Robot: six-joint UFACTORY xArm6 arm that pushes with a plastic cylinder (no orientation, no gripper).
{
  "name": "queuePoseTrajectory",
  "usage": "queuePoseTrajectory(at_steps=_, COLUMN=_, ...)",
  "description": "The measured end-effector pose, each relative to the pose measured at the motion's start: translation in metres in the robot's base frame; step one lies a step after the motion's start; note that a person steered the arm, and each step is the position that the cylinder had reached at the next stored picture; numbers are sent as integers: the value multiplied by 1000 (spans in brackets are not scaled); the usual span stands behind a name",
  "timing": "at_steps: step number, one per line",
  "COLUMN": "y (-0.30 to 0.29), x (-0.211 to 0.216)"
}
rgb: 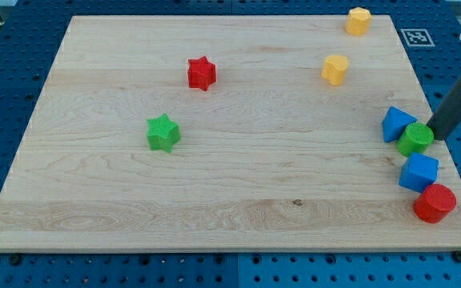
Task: Slide the green circle slightly left
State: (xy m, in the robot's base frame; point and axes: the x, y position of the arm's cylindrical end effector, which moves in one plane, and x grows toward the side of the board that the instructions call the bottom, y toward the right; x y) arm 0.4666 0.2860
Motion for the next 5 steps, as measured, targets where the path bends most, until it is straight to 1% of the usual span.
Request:
queuePoseTrajectory(at_steps=2, y=-16, x=7)
queuePoseTrajectory(at_steps=5, y=-17, x=8)
